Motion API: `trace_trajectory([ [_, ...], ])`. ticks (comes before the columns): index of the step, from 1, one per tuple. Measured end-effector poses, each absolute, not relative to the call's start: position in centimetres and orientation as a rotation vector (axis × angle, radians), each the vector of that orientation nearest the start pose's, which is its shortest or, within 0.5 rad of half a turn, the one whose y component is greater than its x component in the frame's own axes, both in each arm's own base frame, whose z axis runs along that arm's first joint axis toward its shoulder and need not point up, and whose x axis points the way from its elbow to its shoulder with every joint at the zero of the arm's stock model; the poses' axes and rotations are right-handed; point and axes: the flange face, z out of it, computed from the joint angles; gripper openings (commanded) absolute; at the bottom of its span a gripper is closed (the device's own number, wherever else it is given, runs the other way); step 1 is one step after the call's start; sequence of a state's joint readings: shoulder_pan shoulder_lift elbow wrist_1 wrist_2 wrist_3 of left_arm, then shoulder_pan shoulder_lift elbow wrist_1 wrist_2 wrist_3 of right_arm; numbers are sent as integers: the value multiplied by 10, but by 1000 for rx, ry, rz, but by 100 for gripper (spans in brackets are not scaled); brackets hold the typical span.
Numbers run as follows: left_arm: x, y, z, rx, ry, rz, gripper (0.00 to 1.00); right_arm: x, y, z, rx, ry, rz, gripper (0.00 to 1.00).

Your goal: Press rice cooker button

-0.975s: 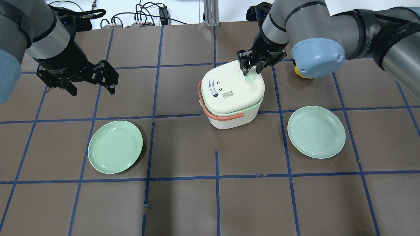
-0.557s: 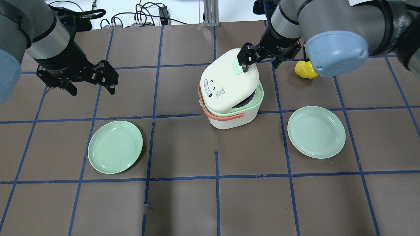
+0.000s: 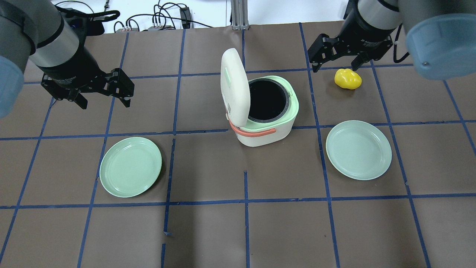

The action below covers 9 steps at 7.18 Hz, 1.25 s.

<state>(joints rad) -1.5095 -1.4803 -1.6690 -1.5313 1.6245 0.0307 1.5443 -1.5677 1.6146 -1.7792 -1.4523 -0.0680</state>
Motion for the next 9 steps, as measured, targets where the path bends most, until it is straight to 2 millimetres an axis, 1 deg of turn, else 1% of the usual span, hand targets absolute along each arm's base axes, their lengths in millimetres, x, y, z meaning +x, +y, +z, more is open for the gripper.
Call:
trace_trajectory([
  [1,-100,-464,487,-49,3086,-46,100,122,-505,497,-56,3045,-274,100],
  [2,-100,-464,487,-49,3086,-46,100,118,-500,507,-48,3064,-301,100],
  [5,-100,-464,487,-49,3086,-46,100,115,-498,544,-46,3101,-387,100],
  [7,-100,-464,487,-49,3086,-45,100,116,-497,554,-55,3105,-410,100],
  [9,-100,-464,486,-49,3086,-45,100,117,-502,555,-67,3098,-418,100],
])
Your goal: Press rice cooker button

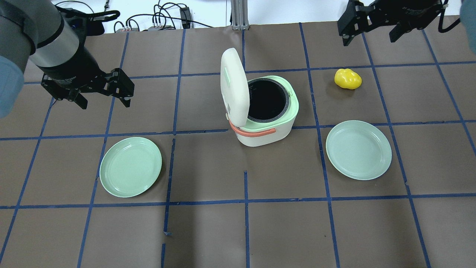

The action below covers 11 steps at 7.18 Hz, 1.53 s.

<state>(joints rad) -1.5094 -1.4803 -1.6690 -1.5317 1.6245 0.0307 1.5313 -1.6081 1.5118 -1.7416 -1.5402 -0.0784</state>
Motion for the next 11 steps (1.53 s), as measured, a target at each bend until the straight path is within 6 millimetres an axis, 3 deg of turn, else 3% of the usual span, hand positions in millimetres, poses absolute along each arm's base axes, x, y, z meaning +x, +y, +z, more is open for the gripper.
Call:
trace_trajectory([
  [3,-100,-464,487,-49,3086,-46,100,117,-510,545,-72,3093,-376,100],
  [6,-100,-464,487,-49,3086,-46,100,121,-498,524,-70,3070,-127,100],
  [11,-100,-464,486,-49,3086,-45,100,120,-495,521,-71,3084,-67,100],
])
